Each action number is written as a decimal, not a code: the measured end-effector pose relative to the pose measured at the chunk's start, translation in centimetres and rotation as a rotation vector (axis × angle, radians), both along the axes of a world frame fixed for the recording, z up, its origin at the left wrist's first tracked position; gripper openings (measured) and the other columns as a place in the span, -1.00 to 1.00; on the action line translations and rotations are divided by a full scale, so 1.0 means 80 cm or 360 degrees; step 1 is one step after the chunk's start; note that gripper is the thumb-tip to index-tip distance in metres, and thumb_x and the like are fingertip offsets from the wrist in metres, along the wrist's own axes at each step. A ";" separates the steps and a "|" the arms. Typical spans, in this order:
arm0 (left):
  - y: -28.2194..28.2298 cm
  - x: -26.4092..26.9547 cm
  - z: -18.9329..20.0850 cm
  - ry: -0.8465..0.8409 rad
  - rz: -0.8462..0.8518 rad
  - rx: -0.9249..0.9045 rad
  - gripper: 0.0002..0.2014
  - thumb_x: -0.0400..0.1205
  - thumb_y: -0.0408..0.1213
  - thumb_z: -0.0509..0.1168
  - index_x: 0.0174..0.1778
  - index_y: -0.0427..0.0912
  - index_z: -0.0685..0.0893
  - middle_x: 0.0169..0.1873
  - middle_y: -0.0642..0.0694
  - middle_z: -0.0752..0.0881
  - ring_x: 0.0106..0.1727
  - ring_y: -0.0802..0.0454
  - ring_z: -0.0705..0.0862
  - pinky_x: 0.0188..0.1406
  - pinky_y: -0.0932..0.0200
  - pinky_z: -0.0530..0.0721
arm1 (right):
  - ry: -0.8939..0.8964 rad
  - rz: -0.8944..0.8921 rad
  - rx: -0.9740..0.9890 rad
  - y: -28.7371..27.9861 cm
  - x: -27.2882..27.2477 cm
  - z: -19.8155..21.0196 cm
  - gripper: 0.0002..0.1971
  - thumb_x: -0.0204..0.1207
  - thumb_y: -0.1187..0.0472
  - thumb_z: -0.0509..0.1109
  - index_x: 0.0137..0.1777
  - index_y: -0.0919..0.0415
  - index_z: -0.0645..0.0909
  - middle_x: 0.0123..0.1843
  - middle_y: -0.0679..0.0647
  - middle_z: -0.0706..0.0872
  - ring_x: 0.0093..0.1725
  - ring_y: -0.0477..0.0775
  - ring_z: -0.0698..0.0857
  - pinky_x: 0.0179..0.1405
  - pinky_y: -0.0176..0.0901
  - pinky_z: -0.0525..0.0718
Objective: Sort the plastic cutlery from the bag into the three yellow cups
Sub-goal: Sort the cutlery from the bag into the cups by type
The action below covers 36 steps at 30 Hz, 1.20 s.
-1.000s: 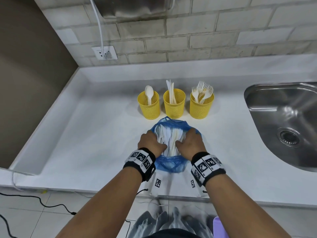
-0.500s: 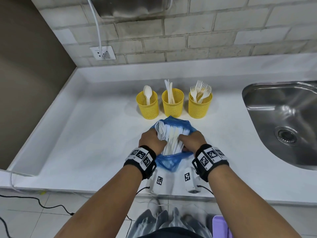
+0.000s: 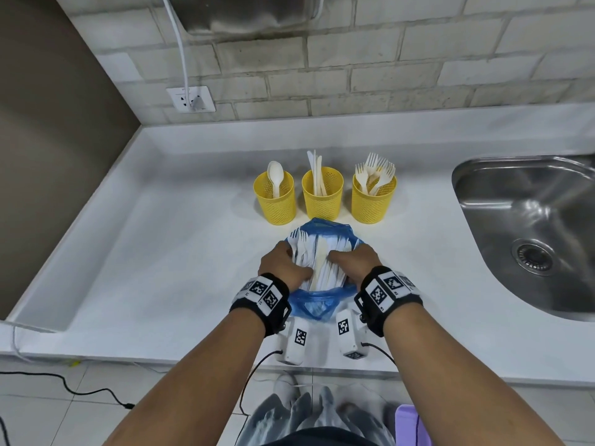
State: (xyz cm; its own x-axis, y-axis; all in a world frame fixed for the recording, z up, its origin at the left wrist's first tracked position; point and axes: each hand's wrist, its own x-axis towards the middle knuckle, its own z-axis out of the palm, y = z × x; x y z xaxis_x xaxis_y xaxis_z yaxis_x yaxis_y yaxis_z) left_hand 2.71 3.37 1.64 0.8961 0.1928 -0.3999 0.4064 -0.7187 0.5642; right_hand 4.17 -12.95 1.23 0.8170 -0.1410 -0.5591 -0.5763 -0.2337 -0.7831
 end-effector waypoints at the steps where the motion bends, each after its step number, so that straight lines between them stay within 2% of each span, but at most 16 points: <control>1: 0.000 0.002 -0.001 0.0059 0.0039 -0.0026 -0.45 0.40 -0.15 0.57 0.27 -0.15 0.56 0.04 0.00 0.66 0.11 -0.08 0.67 -0.05 0.19 0.51 | -0.0010 -0.0013 0.0014 0.000 0.001 -0.001 -0.62 0.10 0.04 0.55 -0.09 0.19 0.77 -0.10 0.18 0.87 -0.06 0.23 0.86 0.10 0.25 0.84; 4: 0.002 0.008 0.000 0.0144 0.0133 -0.0122 -0.31 0.13 0.02 0.56 0.15 -0.22 0.67 -0.03 -0.09 0.79 -0.04 -0.07 0.76 -0.32 0.22 0.55 | -0.0005 -0.0033 0.0086 0.001 0.007 -0.009 -0.49 -0.05 -0.02 0.56 -0.06 0.18 0.78 -0.12 0.18 0.88 -0.08 0.24 0.87 0.07 0.27 0.85; 5: 0.003 0.009 0.000 0.0164 0.0146 -0.0152 -0.37 0.12 0.02 0.57 0.06 -0.23 0.73 -0.11 -0.11 0.81 -0.14 -0.04 0.77 -0.40 0.24 0.54 | 0.0005 -0.0056 0.0133 0.000 0.010 -0.016 -0.44 -0.11 -0.03 0.57 -0.05 0.18 0.78 -0.13 0.20 0.89 -0.08 0.27 0.88 0.08 0.31 0.85; 8: 0.008 0.008 -0.004 0.0214 0.0150 -0.0189 -0.74 0.35 -0.17 0.60 -0.21 -0.23 0.74 -0.37 -0.06 0.72 -0.38 0.04 0.67 -0.49 0.25 0.53 | 0.0066 -0.0089 0.0265 -0.008 0.024 -0.055 -0.26 -0.20 -0.03 0.65 0.08 0.25 0.78 -0.11 0.25 0.89 -0.08 0.32 0.89 0.09 0.41 0.82; 10: 0.008 0.007 -0.008 0.0226 0.0148 -0.0198 -0.78 0.38 -0.21 0.58 -0.23 -0.22 0.72 -0.41 -0.06 0.68 -0.42 0.04 0.64 -0.49 0.24 0.53 | 0.0094 -0.0076 0.0268 -0.007 0.026 -0.055 -0.23 -0.20 -0.04 0.66 0.11 0.26 0.78 -0.10 0.25 0.89 -0.08 0.32 0.89 0.08 0.40 0.83; 14: 0.005 0.008 -0.006 0.0214 0.0182 -0.0244 -0.71 0.36 -0.25 0.56 -0.10 -0.35 0.78 -0.35 -0.10 0.71 -0.39 0.00 0.67 -0.48 0.25 0.52 | 0.0033 0.0005 0.0241 0.007 0.025 -0.028 -0.35 -0.21 -0.06 0.58 -0.04 0.20 0.79 -0.12 0.22 0.89 -0.10 0.30 0.89 0.06 0.37 0.84; 18: 0.003 0.009 0.002 0.0202 0.0198 -0.0323 -0.76 0.37 -0.24 0.59 -0.18 -0.26 0.74 -0.36 -0.08 0.70 -0.39 0.02 0.65 -0.50 0.26 0.50 | 0.0042 0.0039 0.0258 0.008 0.025 -0.020 -0.50 -0.04 -0.02 0.66 -0.09 0.21 0.78 -0.08 0.22 0.89 -0.05 0.27 0.87 0.15 0.24 0.83; 21: 0.003 0.007 0.004 0.0206 0.0199 -0.0389 -0.81 0.38 -0.22 0.60 -0.21 -0.18 0.76 -0.37 -0.03 0.74 -0.37 0.06 0.68 -0.46 0.27 0.53 | 0.0107 -0.0002 0.0411 0.006 0.024 -0.033 -0.29 -0.17 0.00 0.70 0.07 0.26 0.81 -0.05 0.25 0.90 -0.01 0.31 0.88 0.18 0.37 0.80; 23: 0.000 0.003 0.006 0.0228 0.0172 -0.0464 -0.85 0.37 -0.23 0.60 -0.22 -0.10 0.80 -0.35 0.01 0.80 -0.31 0.08 0.75 -0.39 0.26 0.62 | 0.0125 -0.0024 0.0481 0.003 0.023 -0.036 -0.27 -0.15 0.03 0.74 0.11 0.29 0.81 -0.04 0.26 0.90 0.00 0.33 0.88 0.17 0.37 0.81; 24: -0.002 0.003 0.005 0.0233 0.0164 -0.0486 -0.82 0.32 -0.20 0.61 -0.20 -0.10 0.82 -0.32 0.00 0.83 -0.27 0.06 0.79 -0.31 0.23 0.70 | 0.0137 -0.0028 0.0504 0.003 0.021 -0.031 -0.29 -0.11 0.07 0.76 0.13 0.32 0.80 -0.03 0.28 0.89 0.00 0.34 0.88 0.16 0.37 0.81; 26: -0.004 0.003 0.006 0.0215 0.0142 -0.0494 -0.61 0.14 -0.11 0.59 -0.13 -0.13 0.84 -0.25 -0.04 0.87 -0.19 -0.01 0.84 -0.11 0.07 0.83 | 0.0150 -0.0049 0.0575 0.001 0.021 -0.028 -0.37 0.03 0.17 0.77 0.15 0.39 0.79 -0.01 0.33 0.88 0.02 0.38 0.87 0.16 0.40 0.80; 28: -0.006 0.005 0.004 0.0190 0.0113 -0.0474 -0.48 0.03 -0.06 0.52 -0.08 -0.14 0.83 -0.22 -0.06 0.88 -0.17 -0.05 0.86 -0.03 -0.06 0.85 | 0.0156 -0.0045 0.0586 -0.001 0.023 -0.026 -0.38 0.03 0.17 0.77 0.13 0.38 0.80 -0.02 0.33 0.88 0.02 0.39 0.87 0.18 0.42 0.79; 30: -0.006 0.008 0.004 0.0205 0.0098 -0.0458 -0.54 0.11 -0.12 0.53 -0.08 -0.20 0.81 -0.24 -0.11 0.87 -0.17 -0.11 0.85 -0.08 -0.09 0.86 | 0.0153 -0.0020 0.0559 -0.003 0.026 -0.024 -0.38 0.00 0.13 0.77 0.11 0.35 0.80 -0.04 0.32 0.89 0.00 0.37 0.88 0.18 0.40 0.80; 33: -0.008 0.008 0.012 0.0143 0.0084 -0.0386 -0.71 0.24 -0.19 0.47 -0.22 -0.30 0.74 -0.42 -0.09 0.74 -0.32 -0.09 0.74 -0.32 0.13 0.67 | 0.0179 0.0022 0.0550 -0.006 0.027 -0.020 -0.31 -0.02 0.12 0.79 0.16 0.37 0.77 -0.01 0.34 0.88 0.02 0.38 0.88 0.18 0.43 0.79; 35: -0.011 0.009 0.016 0.0101 0.0060 -0.0347 -0.70 0.23 -0.14 0.42 -0.24 -0.26 0.69 -0.39 -0.08 0.71 -0.33 -0.06 0.71 -0.36 0.15 0.60 | 0.0152 0.0019 0.0546 -0.006 0.023 -0.016 -0.47 0.20 0.22 0.77 0.16 0.38 0.76 0.01 0.36 0.87 0.02 0.40 0.87 0.15 0.43 0.79; 36: -0.012 0.010 0.015 0.0082 0.0065 -0.0320 -0.70 0.28 -0.13 0.43 -0.18 -0.24 0.68 -0.32 -0.08 0.73 -0.26 -0.06 0.72 -0.37 0.19 0.57 | 0.0135 0.0003 0.0552 -0.005 0.022 -0.016 -0.57 0.31 0.29 0.72 0.16 0.38 0.76 0.02 0.37 0.87 0.03 0.41 0.87 0.14 0.44 0.79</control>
